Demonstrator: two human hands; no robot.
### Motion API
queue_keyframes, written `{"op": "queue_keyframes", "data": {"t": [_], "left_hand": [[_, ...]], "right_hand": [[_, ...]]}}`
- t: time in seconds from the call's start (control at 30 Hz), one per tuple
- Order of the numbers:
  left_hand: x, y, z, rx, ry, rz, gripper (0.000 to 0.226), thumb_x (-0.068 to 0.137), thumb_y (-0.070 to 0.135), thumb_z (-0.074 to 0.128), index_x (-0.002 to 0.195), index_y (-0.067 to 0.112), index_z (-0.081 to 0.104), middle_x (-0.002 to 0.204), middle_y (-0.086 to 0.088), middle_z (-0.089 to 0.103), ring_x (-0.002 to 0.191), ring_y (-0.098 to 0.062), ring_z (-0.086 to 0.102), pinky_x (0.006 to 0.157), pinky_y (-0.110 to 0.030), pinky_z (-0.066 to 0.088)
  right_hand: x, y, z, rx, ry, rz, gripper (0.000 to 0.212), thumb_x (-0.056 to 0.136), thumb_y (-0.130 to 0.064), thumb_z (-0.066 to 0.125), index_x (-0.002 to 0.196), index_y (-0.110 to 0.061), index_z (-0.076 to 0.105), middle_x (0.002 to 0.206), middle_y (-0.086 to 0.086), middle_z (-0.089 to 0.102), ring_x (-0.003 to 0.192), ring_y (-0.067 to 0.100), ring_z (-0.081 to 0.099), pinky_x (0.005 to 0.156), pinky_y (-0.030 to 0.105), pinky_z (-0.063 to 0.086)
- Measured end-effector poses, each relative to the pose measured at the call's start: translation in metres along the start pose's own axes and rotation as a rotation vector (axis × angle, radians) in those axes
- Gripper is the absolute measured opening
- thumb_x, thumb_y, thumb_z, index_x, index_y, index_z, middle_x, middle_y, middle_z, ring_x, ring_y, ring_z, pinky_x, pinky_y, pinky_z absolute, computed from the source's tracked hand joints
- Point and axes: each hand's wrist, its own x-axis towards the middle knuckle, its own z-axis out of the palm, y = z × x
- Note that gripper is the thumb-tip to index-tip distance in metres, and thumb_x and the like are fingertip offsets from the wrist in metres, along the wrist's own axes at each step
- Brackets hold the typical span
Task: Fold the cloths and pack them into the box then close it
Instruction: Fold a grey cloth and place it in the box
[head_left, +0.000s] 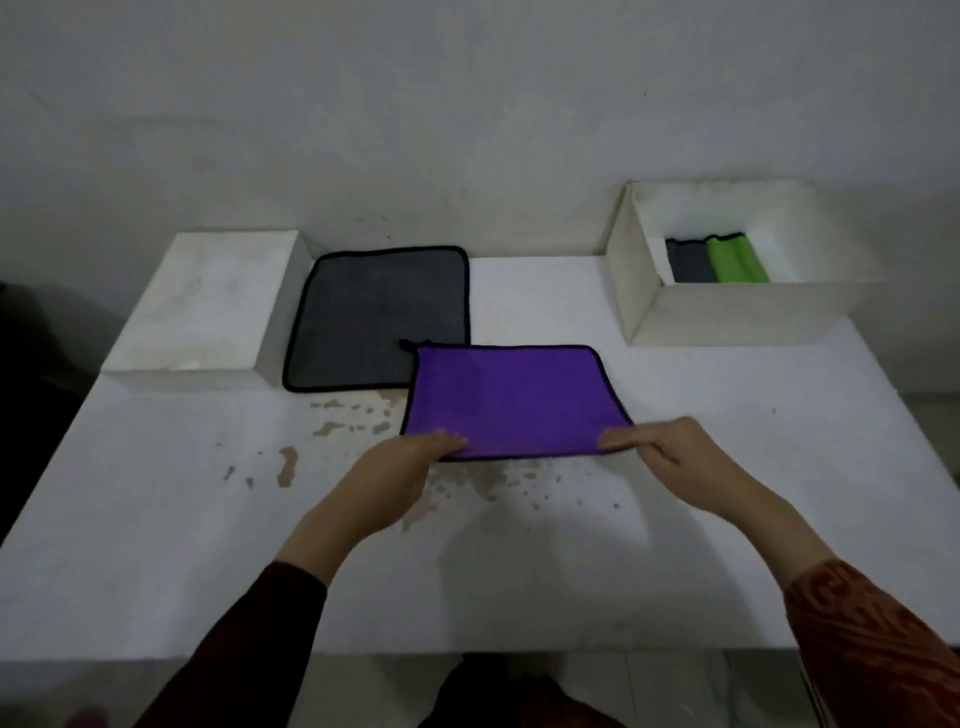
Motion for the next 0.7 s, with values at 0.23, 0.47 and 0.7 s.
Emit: {"op": "queue_keyframes", "data": {"t": [0.23, 0.47, 0.7], "left_hand": [[-0.041, 0.021, 0.045, -0.141, -0.317, -0.043, 0.048, 0.095, 0.000, 0.033, 0.130, 0.026, 0.053, 0.136, 0.010, 0.051, 0.123, -0.006, 0.048, 0.106, -0.013, 0.034], [0.013, -0.003, 0.021, -0.280, 0.118, -0.383, 0.002, 0.089, 0.013, 0.057, 0.088, 0.015, 0.058, 0.088, -0.005, 0.066, 0.082, -0.019, 0.062, 0.068, -0.028, 0.046], [0.069, -0.026, 0.027, -0.383, 0.300, -0.636, 0.019, 0.087, 0.023, 0.062, 0.091, 0.004, 0.063, 0.086, -0.006, 0.062, 0.081, -0.019, 0.056, 0.074, -0.030, 0.043]], "right_hand": [[-0.059, 0.046, 0.035, -0.048, -0.265, 0.210, 0.041, 0.090, 0.006, 0.042, 0.109, -0.017, 0.070, 0.104, 0.005, 0.072, 0.083, 0.016, 0.068, 0.082, 0.028, 0.054], [0.001, 0.049, 0.017, 0.057, 0.078, 0.274, 0.025, 0.080, 0.005, 0.053, 0.080, -0.017, 0.066, 0.080, 0.002, 0.066, 0.076, 0.015, 0.060, 0.062, 0.010, 0.042], [0.057, 0.070, 0.025, 0.032, 0.289, 0.446, 0.007, 0.082, -0.014, 0.066, 0.081, -0.007, 0.067, 0.074, 0.002, 0.062, 0.070, 0.017, 0.055, 0.056, 0.000, 0.036]]}}
